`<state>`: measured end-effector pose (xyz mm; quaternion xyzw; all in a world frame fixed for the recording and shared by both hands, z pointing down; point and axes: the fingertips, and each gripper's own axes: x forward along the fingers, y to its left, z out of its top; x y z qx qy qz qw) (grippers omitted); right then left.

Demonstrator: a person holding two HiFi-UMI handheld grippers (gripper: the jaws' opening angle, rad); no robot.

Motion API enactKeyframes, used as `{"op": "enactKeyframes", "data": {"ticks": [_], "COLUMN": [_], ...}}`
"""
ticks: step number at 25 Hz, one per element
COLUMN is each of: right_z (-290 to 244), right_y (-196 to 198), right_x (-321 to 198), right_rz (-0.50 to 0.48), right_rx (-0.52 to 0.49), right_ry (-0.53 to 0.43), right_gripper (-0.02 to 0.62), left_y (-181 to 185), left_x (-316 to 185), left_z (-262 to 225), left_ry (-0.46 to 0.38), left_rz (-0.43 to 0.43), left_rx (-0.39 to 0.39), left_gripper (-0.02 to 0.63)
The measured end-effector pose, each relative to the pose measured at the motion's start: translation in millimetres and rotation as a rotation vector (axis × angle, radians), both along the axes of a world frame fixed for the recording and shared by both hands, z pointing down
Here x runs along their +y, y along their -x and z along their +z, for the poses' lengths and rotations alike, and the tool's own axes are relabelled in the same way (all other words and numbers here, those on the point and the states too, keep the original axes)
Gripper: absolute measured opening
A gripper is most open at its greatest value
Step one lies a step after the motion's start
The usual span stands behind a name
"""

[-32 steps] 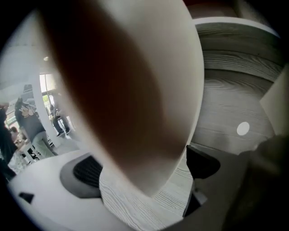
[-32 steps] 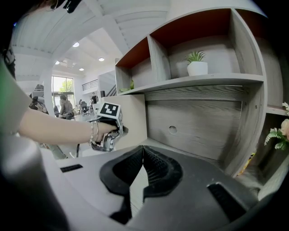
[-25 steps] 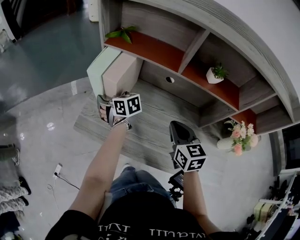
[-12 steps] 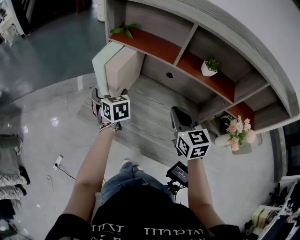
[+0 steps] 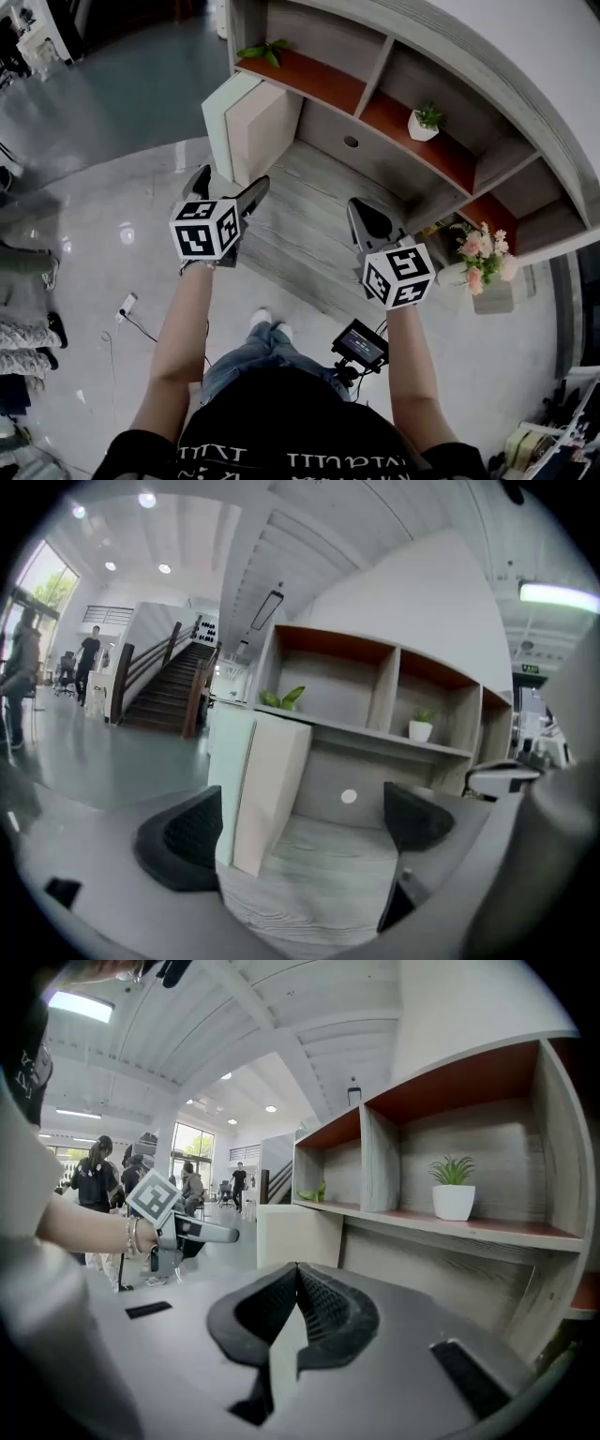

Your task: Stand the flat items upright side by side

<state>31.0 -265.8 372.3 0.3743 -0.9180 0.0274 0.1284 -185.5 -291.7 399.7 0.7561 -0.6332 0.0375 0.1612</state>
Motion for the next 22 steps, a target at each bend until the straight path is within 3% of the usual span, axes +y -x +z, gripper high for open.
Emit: {"op": "enactKeyframes", "data": {"ticks": [3,4,6,10,16,22], "right_z": [-4.9,-6.2,-8.9,-13.5,-29.3,-63.8], "right_y": [-0.3,-0.2,-0.3,-1.4,-1.4,6.3], "right_x": [8.2,11.1,17.0,25.4,29.0,39.1], "right_rz": [0.002,0.001,0.001,0.014,0.072,0.156], "right_rx": [-0.028,-0.035,-0.044,-0.067,-0.083,-0.049], "right_ry": [-0.004,-0.007,-0.015,-0.025,-0.064,-0.163], "right_gripper": [0.015,0.015,0.015,0.015,0.015,0.015], "left_y": [0.9,3.1,9.9,21.6,30.2,46.0], "left_x": [19.3,26.1,38.2,55.7,69.3,73.1], "left_z": [-27.3,-34.3,-42.1,-45.5,-69.7,-100.3], "left_ry": [-0.102,-0.130,-0.165,-0.205,-0.316,-0.395], "left_rz": [0.027,0.024,0.005,-0.017,0.038,0.096], "left_rx": [0.048,0.047,0.024,-0.055,-0.106,-0.142], "left_gripper": [0.528,0.485,0.352,0.016,0.013,0.013]}}
